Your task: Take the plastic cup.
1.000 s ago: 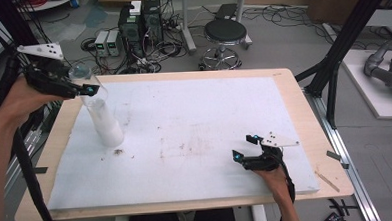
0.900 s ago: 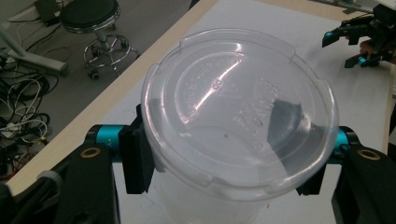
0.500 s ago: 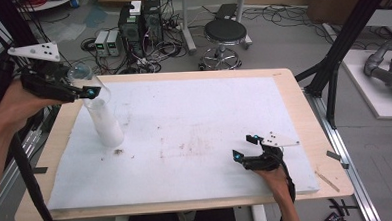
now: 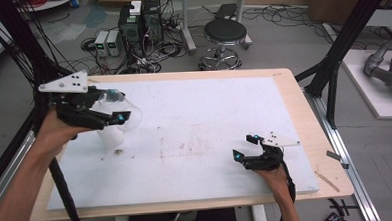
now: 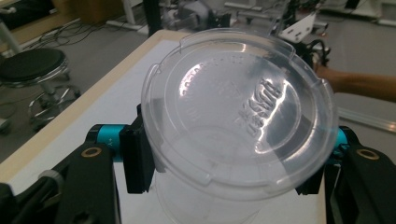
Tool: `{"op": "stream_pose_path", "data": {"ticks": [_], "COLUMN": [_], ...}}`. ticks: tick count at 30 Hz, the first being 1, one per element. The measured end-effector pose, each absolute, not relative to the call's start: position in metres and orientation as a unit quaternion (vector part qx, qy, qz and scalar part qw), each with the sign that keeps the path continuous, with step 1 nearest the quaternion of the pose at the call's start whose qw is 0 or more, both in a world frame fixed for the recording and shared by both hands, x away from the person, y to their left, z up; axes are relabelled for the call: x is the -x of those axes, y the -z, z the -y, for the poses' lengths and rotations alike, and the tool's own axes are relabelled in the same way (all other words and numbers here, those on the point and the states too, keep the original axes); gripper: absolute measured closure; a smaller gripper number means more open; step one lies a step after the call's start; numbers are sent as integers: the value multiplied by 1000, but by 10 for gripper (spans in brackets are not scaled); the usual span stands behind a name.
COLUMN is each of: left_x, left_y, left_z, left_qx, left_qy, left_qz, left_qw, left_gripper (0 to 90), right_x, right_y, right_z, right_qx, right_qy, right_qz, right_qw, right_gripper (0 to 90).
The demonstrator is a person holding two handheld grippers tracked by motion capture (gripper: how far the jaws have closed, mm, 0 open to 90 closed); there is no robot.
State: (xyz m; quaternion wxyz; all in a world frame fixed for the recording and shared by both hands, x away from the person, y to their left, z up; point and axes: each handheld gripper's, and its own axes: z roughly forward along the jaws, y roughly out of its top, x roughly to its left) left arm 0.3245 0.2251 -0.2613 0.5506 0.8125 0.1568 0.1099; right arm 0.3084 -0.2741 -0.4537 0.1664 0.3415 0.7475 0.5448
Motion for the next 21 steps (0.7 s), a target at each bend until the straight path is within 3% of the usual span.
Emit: {"op": "stream_pose_path", "data": {"ticks": [9, 21], "left_x": [-320, -311], "left_y": [292, 340], "left_z": [-189, -176], "left_qx": [-788, -765], "left_qy": [-75, -57], "left_qz": [-127, -113], "left_qw": [597, 631], "left_gripper": [364, 364], "right_x": [-308, -308], "right_y": [454, 454], "right_z": [274, 273], "right_qx": [-343, -340], "right_qy": [-545, -541], "right_qz": [-747, -750], "right_qw": [164, 172], "right_gripper": [149, 149]}}
